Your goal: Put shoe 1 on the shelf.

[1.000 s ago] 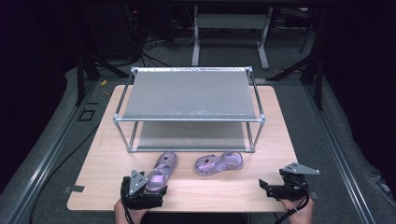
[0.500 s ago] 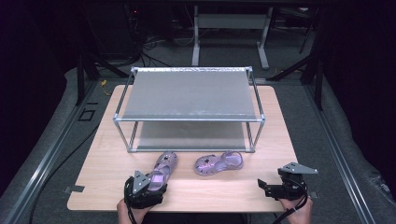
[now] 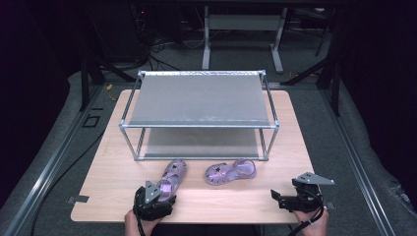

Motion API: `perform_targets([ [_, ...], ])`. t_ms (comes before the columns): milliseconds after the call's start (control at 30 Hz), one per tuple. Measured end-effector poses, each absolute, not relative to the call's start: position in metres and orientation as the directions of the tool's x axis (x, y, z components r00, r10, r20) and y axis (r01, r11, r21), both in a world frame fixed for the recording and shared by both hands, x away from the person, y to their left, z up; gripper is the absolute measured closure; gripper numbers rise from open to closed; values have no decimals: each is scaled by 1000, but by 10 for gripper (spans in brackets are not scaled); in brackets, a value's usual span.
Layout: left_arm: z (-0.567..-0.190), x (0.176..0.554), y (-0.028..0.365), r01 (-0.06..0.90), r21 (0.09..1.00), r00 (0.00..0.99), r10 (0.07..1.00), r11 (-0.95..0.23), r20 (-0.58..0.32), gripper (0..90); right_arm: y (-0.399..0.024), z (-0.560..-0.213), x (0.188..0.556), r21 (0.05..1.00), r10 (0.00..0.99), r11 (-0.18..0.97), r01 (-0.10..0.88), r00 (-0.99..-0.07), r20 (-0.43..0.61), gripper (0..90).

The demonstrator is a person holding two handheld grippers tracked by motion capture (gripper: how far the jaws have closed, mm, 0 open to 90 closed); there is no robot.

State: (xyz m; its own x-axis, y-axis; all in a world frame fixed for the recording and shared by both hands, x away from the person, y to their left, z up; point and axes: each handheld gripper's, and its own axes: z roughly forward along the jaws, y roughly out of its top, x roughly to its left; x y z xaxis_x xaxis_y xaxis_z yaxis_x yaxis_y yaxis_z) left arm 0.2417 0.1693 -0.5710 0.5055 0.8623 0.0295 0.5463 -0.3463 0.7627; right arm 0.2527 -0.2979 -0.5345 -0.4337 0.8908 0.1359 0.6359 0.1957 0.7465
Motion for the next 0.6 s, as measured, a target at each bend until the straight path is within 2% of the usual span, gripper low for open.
perform_targets([
  [433,-571,243,170,545,762,513,858,-351,29,300,-294,-534,254,755,896,198,625,-429,120,58],
  [600,-573,241,172,517,781,519,854,-349,38,330,-294,-533,254,763,891,190,618,-435,131,58],
])
